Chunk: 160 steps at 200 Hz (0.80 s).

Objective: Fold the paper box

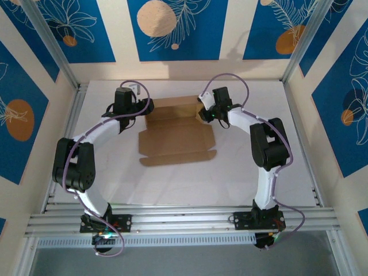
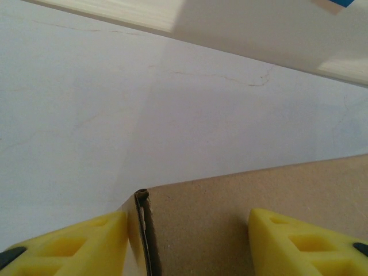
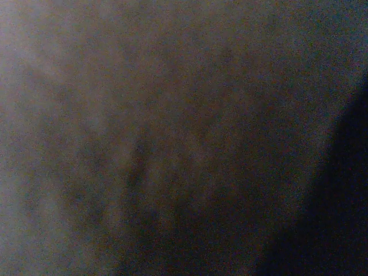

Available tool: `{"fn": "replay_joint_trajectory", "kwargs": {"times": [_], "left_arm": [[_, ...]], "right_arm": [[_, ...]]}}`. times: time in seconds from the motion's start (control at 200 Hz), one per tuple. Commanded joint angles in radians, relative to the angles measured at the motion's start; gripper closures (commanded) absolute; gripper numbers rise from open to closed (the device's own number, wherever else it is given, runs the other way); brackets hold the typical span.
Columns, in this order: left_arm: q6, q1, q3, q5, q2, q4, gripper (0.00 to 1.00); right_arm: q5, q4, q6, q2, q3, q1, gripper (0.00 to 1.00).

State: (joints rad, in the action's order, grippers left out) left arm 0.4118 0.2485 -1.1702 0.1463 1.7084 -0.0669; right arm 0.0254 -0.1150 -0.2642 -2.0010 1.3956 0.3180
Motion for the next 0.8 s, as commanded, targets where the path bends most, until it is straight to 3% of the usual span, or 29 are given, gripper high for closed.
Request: {"fn": "replay_joint_trajectory", "kwargs": {"times": [0.0,0.24,0.41,0.535,0.795], "left_arm": [[-0.011,0.006,0.015,0.095,0.024,0.03,0.44],[0.101,0.023,0.054,0.168,-0.007,-0.022,0.42],[0.169,0.149,0.104,0.193,-0.056,-0.046,0.41],[0.25,0.164,0.154,0.24,-0.113,-0.093,0.4],[0.043,0.143,0.039,0.122,-0.236,0.244,0.23]], "right_arm": [[-0.052,0.052,0.027,-0.026,0.061,0.018,0.8],[-0.013,0.019,0.052,-0.047,0.097,0.021,0.88],[-0.002,-0.025,-0.007,-0.064,0.138,0.018,0.89],[-0.038,-0.032,-0.045,-0.062,0.148,-0.002,0.89],[-0.316,-0.049,-0.086,-0.046,0.143,-0.065,0.89]]}}
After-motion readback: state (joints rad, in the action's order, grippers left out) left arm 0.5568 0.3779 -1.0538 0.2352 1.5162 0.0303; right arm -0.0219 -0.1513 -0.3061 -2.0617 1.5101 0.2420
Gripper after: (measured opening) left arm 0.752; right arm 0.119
